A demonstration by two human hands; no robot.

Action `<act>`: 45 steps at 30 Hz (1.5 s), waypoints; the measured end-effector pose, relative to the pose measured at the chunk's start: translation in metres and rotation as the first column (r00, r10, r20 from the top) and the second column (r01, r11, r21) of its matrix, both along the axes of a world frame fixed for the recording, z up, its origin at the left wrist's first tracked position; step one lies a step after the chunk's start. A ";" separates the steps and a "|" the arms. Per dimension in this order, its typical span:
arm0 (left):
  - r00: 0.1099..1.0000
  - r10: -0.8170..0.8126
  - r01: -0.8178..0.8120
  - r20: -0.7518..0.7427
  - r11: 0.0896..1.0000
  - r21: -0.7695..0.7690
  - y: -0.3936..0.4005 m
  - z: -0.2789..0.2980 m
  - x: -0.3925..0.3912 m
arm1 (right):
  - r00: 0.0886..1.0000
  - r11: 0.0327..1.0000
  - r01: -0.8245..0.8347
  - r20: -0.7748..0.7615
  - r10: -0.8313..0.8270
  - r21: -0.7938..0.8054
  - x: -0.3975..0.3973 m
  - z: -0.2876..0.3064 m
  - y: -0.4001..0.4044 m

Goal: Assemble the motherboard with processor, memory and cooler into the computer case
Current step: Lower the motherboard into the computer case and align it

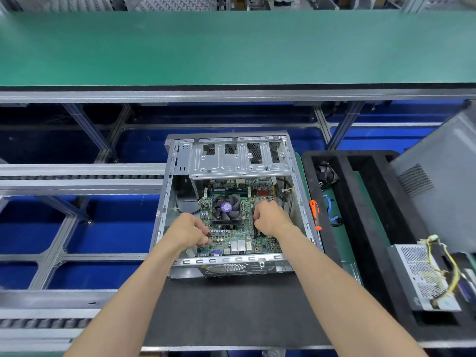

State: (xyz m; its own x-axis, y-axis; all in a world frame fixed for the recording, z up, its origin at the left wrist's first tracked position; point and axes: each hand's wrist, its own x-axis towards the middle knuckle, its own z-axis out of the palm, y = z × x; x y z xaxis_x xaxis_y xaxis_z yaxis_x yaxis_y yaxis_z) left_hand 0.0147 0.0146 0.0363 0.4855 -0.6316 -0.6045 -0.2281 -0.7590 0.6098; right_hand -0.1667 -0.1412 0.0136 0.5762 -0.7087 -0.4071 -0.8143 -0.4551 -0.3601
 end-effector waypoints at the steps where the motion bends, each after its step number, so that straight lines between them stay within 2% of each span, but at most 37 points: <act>1: 0.999 -0.004 0.004 0.033 1.000 0.009 -0.001 -0.001 0.000 | 1.000 1.000 0.002 0.000 -0.002 0.001 0.000 0.000 0.000; 4: 0.988 -0.052 0.044 0.142 0.997 0.058 -0.004 -0.002 0.000 | 1.000 1.000 0.007 0.001 -0.007 0.002 0.001 0.000 0.000; 9: 0.964 -0.151 0.120 0.219 0.982 0.149 -0.008 0.000 -0.003 | 1.000 1.000 0.008 -0.001 -0.008 0.003 0.001 -0.001 0.000; 13: 0.965 -0.192 0.157 0.179 0.969 0.190 -0.012 0.003 -0.003 | 1.000 1.000 0.005 0.000 -0.005 0.005 0.001 0.000 0.000; 26: 0.963 -0.236 0.209 0.132 0.959 0.190 -0.020 0.003 -0.006 | 1.000 1.000 0.010 0.014 -0.010 0.015 0.001 -0.001 0.000; 45: 0.928 -0.311 0.262 0.205 0.936 0.234 -0.024 -0.002 -0.008 | 1.000 1.000 0.014 0.015 -0.014 0.010 0.002 -0.002 0.000</act>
